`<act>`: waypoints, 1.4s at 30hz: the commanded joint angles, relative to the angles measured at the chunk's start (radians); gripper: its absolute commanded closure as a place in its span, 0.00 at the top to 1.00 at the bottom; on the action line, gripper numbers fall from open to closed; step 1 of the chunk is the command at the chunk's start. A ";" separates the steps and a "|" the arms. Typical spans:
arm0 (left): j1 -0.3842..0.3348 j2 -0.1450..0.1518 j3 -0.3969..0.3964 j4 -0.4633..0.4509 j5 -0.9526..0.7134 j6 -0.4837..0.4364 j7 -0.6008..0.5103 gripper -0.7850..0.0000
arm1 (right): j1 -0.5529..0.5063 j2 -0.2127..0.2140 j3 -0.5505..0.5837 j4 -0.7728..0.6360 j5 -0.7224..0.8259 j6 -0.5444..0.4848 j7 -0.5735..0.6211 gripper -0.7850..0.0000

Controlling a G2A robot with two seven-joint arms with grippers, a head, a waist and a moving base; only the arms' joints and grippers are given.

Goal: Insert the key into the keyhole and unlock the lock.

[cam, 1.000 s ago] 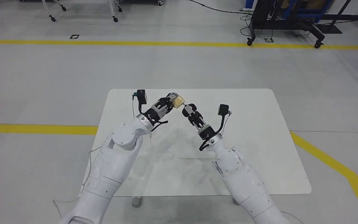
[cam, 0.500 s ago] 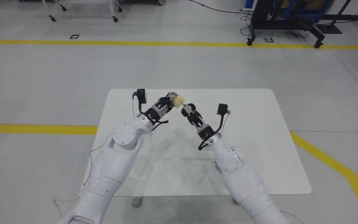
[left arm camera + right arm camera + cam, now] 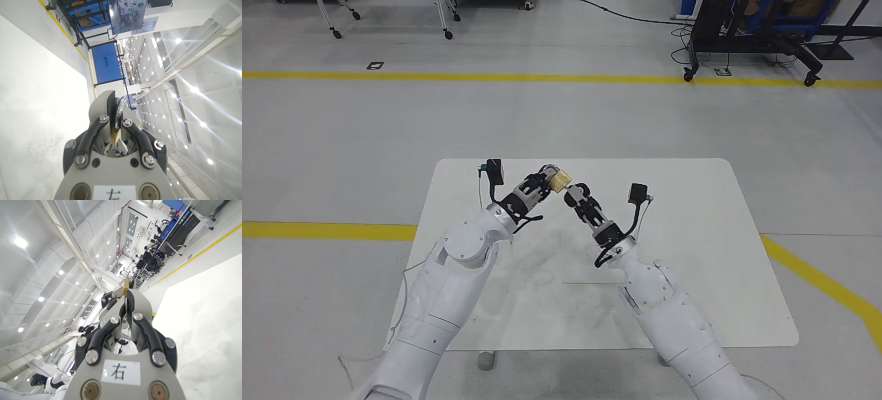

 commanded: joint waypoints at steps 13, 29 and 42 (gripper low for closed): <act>0.000 -0.002 0.000 0.002 0.002 0.006 0.000 0.00 | 0.000 -0.003 0.005 0.003 -0.010 0.010 -0.010 0.00; 0.000 -0.005 0.003 0.001 0.005 0.015 0.003 0.00 | -0.003 -0.006 0.002 0.004 -0.017 -0.013 0.007 0.00; 0.000 -0.004 -0.007 0.003 0.009 0.019 0.010 0.00 | -0.023 0.001 0.036 -0.017 -0.051 -0.029 0.003 0.00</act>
